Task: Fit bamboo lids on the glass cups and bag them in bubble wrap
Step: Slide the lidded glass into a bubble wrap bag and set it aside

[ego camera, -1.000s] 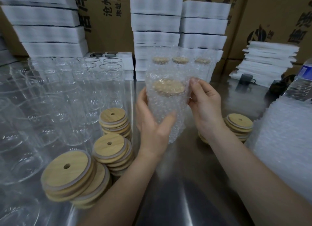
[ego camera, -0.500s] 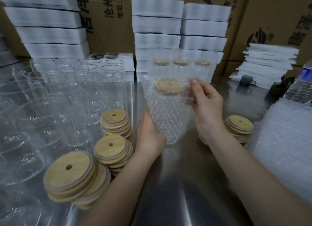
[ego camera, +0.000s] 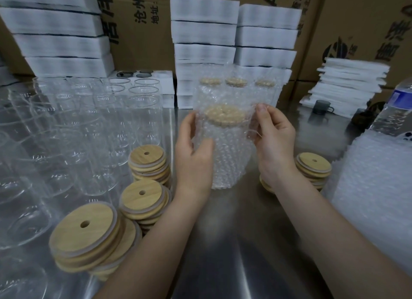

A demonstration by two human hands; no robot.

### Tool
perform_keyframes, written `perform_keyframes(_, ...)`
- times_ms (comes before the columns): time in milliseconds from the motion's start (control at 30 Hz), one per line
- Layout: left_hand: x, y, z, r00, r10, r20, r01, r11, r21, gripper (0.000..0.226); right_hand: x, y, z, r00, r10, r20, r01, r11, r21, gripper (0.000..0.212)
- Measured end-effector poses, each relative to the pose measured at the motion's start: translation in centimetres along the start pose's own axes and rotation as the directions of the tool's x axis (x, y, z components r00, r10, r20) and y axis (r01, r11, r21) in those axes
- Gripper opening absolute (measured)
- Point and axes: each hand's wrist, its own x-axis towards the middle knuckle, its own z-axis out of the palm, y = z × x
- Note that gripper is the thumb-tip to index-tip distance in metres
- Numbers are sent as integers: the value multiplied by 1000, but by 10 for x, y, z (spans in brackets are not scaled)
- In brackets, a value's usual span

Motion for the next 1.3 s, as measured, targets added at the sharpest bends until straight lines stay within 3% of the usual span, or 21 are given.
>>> perform_keyframes(133, 8, 13, 12, 999, -31, -37, 26, 991, -131, 35, 0, 0, 1, 1000, -7, 0, 7, 1000, -23, 11)
perform_keyframes(300, 21, 18, 19, 972, -108, -208, 63, 975, -211, 6, 0, 0, 2, 1000, -5, -13, 4, 1000, -29, 11)
perform_keyframes(467, 24, 18, 29, 925, -122, -360, 37, 972, -233, 7, 0, 2, 1, 1000, -23, 2, 23, 999, -33, 11)
perform_keyframes(667, 23, 16, 29, 921, -116, -371, 27, 971, -237, 5, 0, -1, 2, 999, -32, -13, 32, 999, -32, 15)
perform_keyframes(833, 22, 17, 25, 926, -95, -364, 24, 981, -195, 17, 1, -2, 1, 999, -25, -24, 25, 1000, -7, 19)
perform_keyframes(1033, 23, 22, 23, 927, -35, -374, -31, 985, -171, 23, 1, -3, 0, 998, 62, -18, -62, 998, 9, 35)
perform_keyframes(1200, 24, 18, 19, 912, -99, -398, 18, 979, -202, 26, 0, -1, 0, 988, 155, 10, -155, 987, 29, 23)
perform_keyframes(1300, 24, 16, 18, 898, -121, -423, 32, 977, -213, 24, 1, -1, 1, 980, 199, 4, -199, 980, 21, 27)
